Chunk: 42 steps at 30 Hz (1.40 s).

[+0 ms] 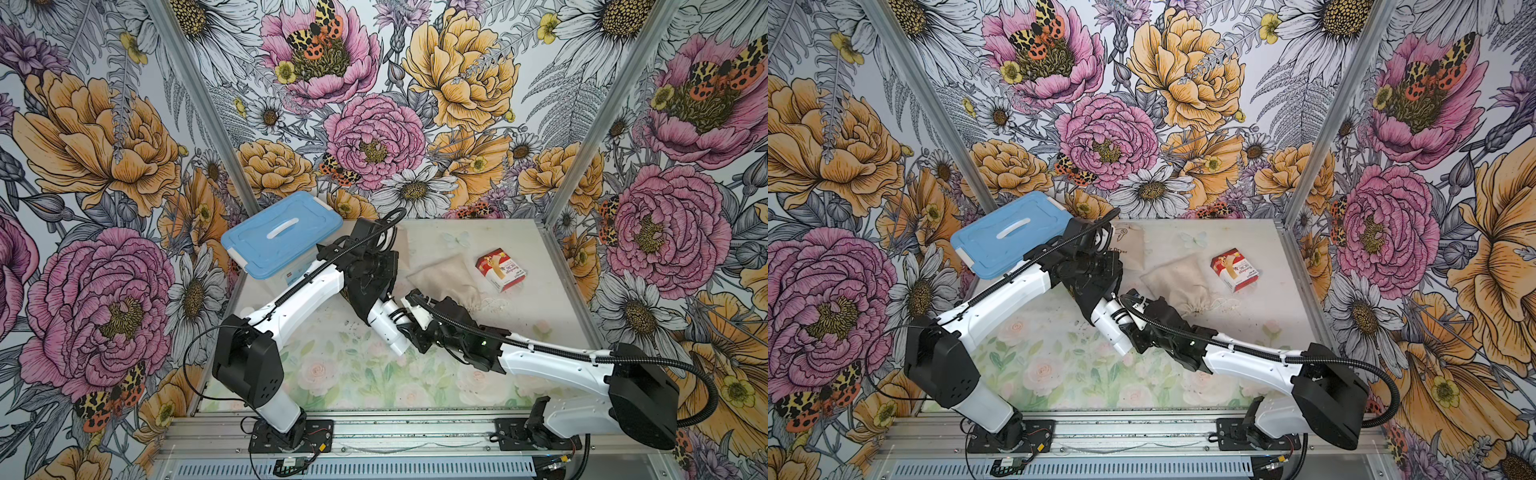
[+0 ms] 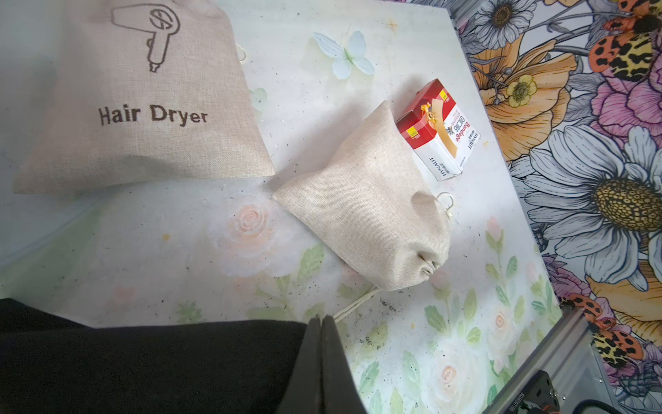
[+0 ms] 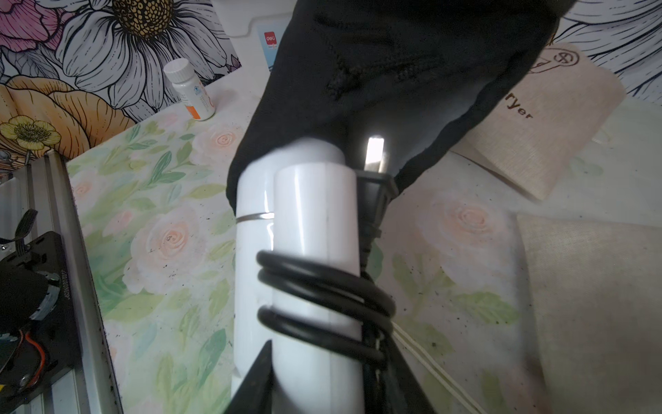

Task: Pack away hair dryers
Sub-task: Place the hair dryer in the drawstring bag.

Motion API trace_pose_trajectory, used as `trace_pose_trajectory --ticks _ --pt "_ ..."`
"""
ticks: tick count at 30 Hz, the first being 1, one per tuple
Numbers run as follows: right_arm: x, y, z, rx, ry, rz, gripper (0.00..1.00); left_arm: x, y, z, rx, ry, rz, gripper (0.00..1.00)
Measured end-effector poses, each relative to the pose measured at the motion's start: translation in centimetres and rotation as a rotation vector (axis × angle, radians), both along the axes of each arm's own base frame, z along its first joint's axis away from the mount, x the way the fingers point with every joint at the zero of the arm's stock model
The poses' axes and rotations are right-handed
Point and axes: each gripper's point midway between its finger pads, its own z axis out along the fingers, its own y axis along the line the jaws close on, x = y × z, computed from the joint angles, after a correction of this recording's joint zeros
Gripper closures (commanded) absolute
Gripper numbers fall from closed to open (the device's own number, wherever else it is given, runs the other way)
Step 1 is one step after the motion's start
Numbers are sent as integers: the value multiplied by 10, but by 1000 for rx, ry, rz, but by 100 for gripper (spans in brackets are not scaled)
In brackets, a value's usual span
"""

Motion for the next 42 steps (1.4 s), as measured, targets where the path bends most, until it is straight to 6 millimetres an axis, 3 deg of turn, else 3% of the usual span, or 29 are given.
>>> trace_pose_trajectory --ticks 10,17,24,31,35,42 --pt "-1 4 -7 -16 -1 19 93 -10 -23 31 -66 -51 -67 100" --pt "7 0 -5 -6 -9 0 93 -21 -16 52 -95 -92 -67 100" --pt "12 0 -5 9 -2 -13 94 -33 3 43 -91 -68 -26 100" --pt "16 -2 -14 5 29 -29 94 -46 42 33 -66 -71 65 54" --pt "20 -4 -15 19 47 -42 94 -60 55 20 -44 -58 89 47" --pt "25 -5 -17 39 71 -55 94 -73 65 -10 10 -11 101 43"
